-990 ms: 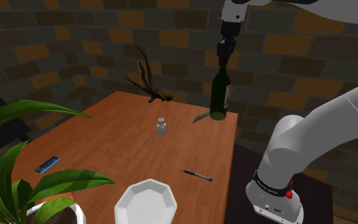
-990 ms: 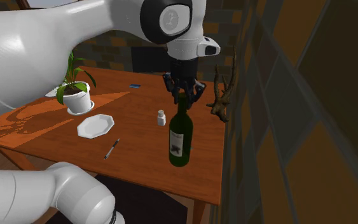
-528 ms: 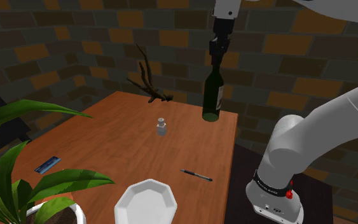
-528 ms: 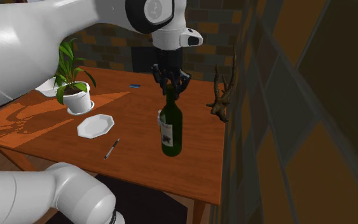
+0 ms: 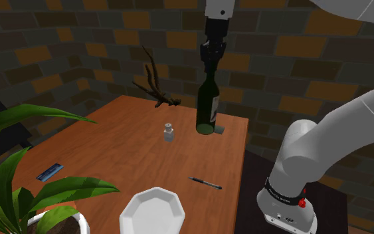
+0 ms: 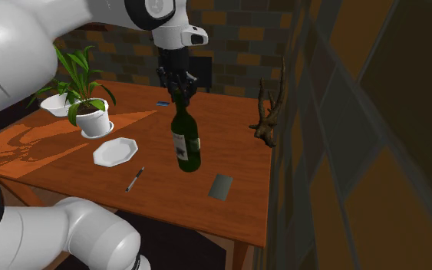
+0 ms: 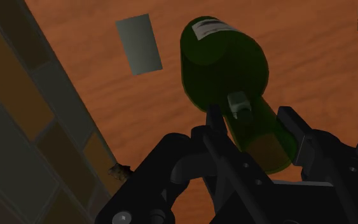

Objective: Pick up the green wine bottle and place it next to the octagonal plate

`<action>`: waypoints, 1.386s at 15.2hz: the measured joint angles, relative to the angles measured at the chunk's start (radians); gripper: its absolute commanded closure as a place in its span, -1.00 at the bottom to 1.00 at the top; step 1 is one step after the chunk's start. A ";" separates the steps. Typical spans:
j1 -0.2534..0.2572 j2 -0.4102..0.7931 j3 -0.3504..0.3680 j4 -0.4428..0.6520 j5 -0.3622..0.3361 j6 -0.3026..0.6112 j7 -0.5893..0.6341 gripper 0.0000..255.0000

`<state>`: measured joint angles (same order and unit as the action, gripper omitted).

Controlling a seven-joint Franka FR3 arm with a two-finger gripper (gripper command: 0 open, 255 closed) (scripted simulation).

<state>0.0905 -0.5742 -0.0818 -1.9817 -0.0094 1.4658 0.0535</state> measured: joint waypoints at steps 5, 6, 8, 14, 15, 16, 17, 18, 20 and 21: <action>0.032 0.036 0.097 0.020 0.045 0.018 0.120 1.00; 0.038 0.055 0.116 0.038 0.054 0.020 0.144 1.00; 0.048 0.075 0.150 0.048 0.066 0.032 0.187 1.00; 0.076 0.145 0.236 0.095 0.091 0.060 0.297 1.00; 0.076 0.143 0.238 0.082 0.092 0.072 0.298 1.00; 0.077 0.139 0.239 0.067 0.093 0.082 0.298 1.00; 0.078 0.134 0.241 0.049 0.094 0.096 0.300 1.00; 0.078 0.130 0.241 0.034 0.095 0.107 0.299 1.00; 0.079 0.119 0.241 -0.004 0.097 0.133 0.297 1.00; 0.080 0.118 0.243 -0.020 0.098 0.149 0.299 1.00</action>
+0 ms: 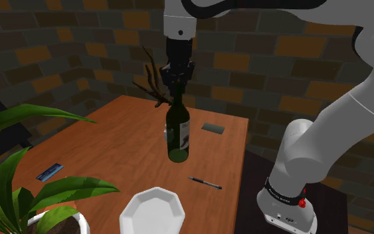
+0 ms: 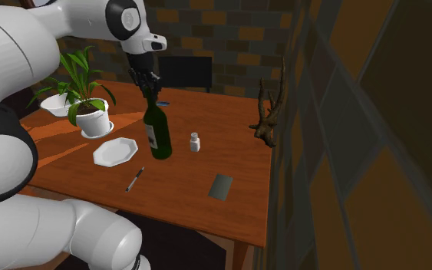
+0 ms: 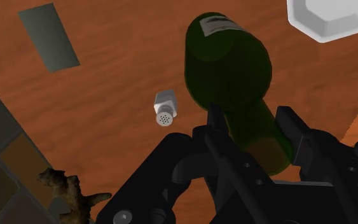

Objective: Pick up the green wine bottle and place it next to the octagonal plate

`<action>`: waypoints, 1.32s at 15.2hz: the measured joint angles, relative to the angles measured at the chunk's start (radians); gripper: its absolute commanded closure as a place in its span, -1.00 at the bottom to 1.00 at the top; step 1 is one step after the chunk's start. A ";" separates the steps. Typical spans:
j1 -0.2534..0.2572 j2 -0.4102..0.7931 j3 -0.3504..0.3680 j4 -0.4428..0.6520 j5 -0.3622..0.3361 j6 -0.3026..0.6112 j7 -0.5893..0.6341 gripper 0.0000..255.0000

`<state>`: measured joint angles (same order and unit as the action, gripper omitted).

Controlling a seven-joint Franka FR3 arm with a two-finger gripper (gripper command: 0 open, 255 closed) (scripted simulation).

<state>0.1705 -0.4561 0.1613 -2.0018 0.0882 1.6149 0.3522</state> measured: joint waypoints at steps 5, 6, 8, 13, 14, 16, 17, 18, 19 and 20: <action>0.001 -0.017 0.000 -0.082 0.003 0.065 -0.006 1.00; 0.002 -0.017 0.001 -0.088 0.003 0.071 -0.005 1.00; 0.002 -0.018 0.001 -0.092 0.003 0.075 -0.005 1.00; 0.002 -0.018 0.001 -0.093 0.004 0.076 -0.005 -1.00; 0.002 -0.018 0.001 -0.093 0.004 0.076 -0.005 -1.00; 0.002 -0.018 0.001 -0.093 0.004 0.076 -0.005 -1.00; 0.002 -0.018 0.001 -0.093 0.004 0.076 -0.005 -1.00; 0.002 -0.018 0.001 -0.093 0.004 0.076 -0.005 -1.00; 0.002 -0.020 0.000 -0.078 0.003 0.059 -0.005 -1.00; 0.000 -0.011 -0.001 -0.045 0.001 0.036 -0.004 -1.00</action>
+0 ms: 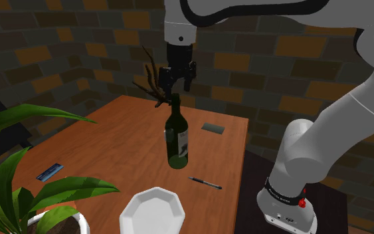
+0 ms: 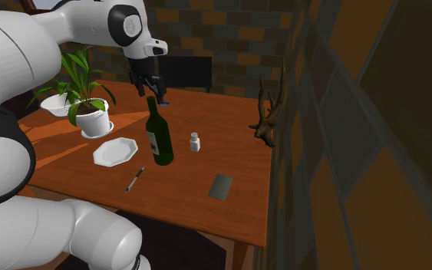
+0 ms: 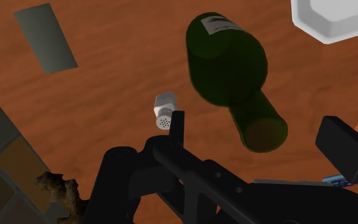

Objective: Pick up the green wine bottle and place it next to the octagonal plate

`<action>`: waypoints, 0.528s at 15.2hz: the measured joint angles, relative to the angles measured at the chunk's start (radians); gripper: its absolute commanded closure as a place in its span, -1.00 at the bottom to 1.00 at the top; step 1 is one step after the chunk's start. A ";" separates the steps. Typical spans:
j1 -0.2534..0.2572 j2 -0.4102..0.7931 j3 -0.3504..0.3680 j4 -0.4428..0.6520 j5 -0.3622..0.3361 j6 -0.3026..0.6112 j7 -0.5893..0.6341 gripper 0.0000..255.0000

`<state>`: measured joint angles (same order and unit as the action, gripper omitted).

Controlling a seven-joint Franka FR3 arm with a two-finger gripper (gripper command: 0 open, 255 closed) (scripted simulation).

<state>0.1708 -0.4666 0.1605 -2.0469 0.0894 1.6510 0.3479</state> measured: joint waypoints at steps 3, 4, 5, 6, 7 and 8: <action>-0.002 0.009 -0.004 0.077 -0.003 -0.068 0.001 -1.00; -0.002 0.011 -0.004 0.088 -0.003 -0.077 0.002 -1.00; -0.002 0.013 -0.004 0.095 -0.003 -0.082 0.003 -1.00; -0.002 0.014 -0.004 0.098 -0.004 -0.084 0.003 -1.00; -0.002 0.015 -0.004 0.100 -0.004 -0.085 0.003 -1.00; -0.002 0.016 -0.004 0.100 -0.004 -0.085 0.003 -1.00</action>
<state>0.1686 -0.4509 0.1567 -1.9466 0.0857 1.5657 0.3508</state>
